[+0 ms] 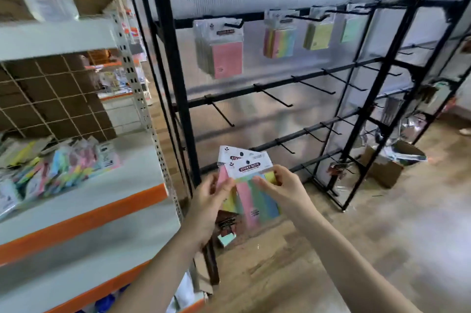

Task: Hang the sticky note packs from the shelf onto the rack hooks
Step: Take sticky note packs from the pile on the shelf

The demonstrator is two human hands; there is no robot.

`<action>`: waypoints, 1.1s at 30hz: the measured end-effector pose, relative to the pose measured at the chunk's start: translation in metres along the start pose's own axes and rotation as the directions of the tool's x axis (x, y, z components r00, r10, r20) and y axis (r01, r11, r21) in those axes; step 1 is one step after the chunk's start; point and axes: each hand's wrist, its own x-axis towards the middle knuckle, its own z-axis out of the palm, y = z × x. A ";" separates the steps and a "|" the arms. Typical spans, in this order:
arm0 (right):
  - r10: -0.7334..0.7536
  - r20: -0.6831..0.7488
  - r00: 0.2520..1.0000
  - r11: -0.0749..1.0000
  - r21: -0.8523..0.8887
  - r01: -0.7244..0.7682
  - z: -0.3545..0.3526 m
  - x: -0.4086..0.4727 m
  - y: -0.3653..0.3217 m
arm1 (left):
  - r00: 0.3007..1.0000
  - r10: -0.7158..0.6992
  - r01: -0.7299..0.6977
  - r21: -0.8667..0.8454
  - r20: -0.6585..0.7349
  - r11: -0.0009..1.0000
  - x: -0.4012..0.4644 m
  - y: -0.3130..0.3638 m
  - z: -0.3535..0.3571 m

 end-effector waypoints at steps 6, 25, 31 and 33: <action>-0.045 -0.240 0.970 0.996 0.061 0.061 -0.074 0.015 -0.011 | 0.994 0.086 -0.084 -0.028 0.065 0.996 0.037 0.025 0.067; -0.360 -0.281 0.889 0.932 -0.060 0.358 -0.187 0.210 -0.112 | 0.901 0.429 -0.411 -0.190 0.065 0.892 0.196 0.140 0.163; -0.413 -0.232 0.881 0.903 0.024 0.429 -0.184 0.252 -0.127 | 0.880 0.475 -0.462 -0.198 0.019 0.864 0.229 0.152 0.169; -0.414 -0.233 0.880 0.899 0.045 0.435 -0.185 0.263 -0.127 | 0.871 0.490 -0.482 -0.188 -0.004 0.856 0.236 0.152 0.172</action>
